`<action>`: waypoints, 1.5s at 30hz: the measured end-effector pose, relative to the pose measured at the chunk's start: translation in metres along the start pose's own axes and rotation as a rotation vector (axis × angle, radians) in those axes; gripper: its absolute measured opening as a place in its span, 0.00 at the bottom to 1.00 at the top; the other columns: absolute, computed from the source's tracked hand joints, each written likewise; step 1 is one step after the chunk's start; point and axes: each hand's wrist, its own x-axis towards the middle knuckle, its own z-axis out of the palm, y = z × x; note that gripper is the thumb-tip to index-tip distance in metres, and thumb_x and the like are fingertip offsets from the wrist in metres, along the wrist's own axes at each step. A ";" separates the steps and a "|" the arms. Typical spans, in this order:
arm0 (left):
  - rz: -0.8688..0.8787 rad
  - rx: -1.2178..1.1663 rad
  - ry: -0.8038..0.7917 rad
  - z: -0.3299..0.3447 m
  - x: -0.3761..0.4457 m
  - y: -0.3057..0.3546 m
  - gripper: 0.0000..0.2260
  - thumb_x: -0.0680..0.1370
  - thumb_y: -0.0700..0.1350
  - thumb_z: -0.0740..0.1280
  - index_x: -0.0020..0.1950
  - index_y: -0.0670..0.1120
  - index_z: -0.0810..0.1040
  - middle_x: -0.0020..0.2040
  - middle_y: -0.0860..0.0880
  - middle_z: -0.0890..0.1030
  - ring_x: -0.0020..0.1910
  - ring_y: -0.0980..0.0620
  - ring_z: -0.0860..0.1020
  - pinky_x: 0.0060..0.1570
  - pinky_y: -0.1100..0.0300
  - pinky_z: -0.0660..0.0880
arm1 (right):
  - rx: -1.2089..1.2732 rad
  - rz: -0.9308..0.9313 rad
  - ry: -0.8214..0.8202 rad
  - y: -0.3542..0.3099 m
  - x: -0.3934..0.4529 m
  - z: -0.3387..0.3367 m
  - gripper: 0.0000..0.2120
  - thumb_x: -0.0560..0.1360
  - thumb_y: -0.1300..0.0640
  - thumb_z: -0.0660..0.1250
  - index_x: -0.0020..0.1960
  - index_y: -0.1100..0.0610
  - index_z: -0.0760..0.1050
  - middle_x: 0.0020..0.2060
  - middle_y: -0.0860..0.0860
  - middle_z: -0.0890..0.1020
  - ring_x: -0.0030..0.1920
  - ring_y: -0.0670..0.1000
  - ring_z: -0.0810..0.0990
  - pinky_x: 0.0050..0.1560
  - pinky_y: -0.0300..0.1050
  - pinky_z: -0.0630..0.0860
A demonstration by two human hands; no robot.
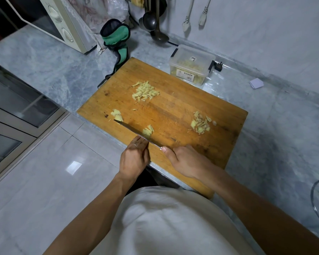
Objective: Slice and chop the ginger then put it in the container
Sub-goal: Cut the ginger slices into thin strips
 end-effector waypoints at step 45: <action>0.022 -0.004 -0.046 -0.022 0.035 -0.011 0.10 0.75 0.38 0.71 0.55 0.43 0.84 0.51 0.43 0.81 0.46 0.40 0.81 0.41 0.52 0.79 | 0.268 0.028 0.012 0.011 -0.004 -0.008 0.31 0.84 0.37 0.47 0.27 0.53 0.58 0.20 0.46 0.61 0.23 0.48 0.59 0.31 0.49 0.59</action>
